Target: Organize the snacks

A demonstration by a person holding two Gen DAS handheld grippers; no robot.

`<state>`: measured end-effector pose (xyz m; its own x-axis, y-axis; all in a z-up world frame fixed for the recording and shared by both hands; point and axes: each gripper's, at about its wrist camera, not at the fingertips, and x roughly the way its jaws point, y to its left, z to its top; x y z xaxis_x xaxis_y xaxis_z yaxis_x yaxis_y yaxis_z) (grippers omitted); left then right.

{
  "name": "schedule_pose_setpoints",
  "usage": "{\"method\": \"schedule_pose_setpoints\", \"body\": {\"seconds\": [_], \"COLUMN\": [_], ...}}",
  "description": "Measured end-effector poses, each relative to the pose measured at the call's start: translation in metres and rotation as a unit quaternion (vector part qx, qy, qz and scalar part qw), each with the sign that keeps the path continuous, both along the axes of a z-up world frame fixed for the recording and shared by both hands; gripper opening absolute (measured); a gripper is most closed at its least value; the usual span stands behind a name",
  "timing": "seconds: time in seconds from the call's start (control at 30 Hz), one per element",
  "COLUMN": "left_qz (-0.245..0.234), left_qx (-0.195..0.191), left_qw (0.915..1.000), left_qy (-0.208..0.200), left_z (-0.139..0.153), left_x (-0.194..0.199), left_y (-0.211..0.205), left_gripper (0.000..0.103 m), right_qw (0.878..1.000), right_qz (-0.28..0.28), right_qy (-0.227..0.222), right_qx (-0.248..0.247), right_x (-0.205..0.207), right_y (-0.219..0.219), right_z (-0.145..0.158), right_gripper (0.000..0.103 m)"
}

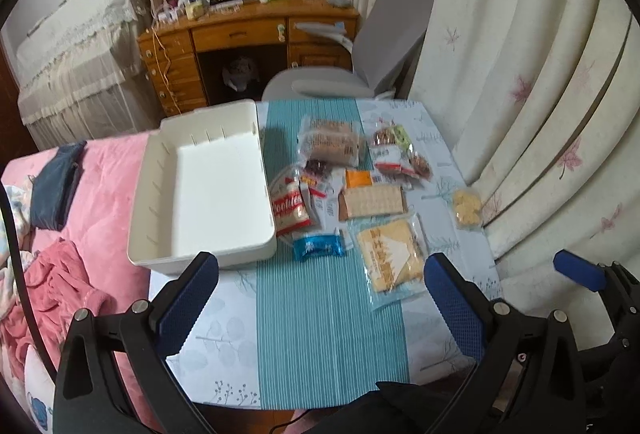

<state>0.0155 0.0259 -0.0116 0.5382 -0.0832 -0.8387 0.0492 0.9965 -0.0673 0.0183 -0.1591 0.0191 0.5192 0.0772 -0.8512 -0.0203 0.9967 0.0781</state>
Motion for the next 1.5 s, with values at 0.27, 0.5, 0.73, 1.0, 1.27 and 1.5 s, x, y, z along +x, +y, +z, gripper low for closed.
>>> {"method": "schedule_pose_setpoints", "body": {"seconds": [0.27, 0.5, 0.73, 1.0, 1.27, 1.5], "left_qz": [-0.023, -0.037, -0.028, 0.001, 0.035, 0.077], "left_qx": [-0.042, -0.064, -0.085, -0.082, -0.071, -0.063], "left_qw": [0.9952, 0.9863, 0.9811, 0.9762, 0.9650, 0.9482], "left_qy": [0.085, 0.148, 0.172, 0.200, 0.250, 0.302], "left_z": [-0.039, -0.070, -0.083, -0.101, -0.136, -0.182], "left_x": [0.011, 0.016, 0.029, 0.056, 0.080, 0.105], "left_y": [0.010, 0.006, -0.008, -0.043, -0.080, -0.107], "left_gripper": [0.102, 0.102, 0.102, 0.102, 0.102, 0.102], "right_qw": [0.998, 0.993, 0.990, 0.983, 0.965, 0.961], "right_qz": [-0.057, -0.116, -0.136, -0.145, -0.184, -0.185], "right_qy": [0.004, 0.018, 0.041, 0.081, 0.139, 0.162], "right_qx": [-0.024, -0.017, 0.016, 0.075, 0.123, 0.129], "right_x": [-0.006, -0.013, -0.002, 0.025, 0.058, 0.095], "right_y": [-0.007, -0.030, -0.063, -0.111, -0.168, -0.200], "right_z": [-0.014, -0.030, -0.045, -0.068, -0.112, -0.149], "right_gripper": [0.103, 0.103, 0.103, 0.103, 0.103, 0.102]}}
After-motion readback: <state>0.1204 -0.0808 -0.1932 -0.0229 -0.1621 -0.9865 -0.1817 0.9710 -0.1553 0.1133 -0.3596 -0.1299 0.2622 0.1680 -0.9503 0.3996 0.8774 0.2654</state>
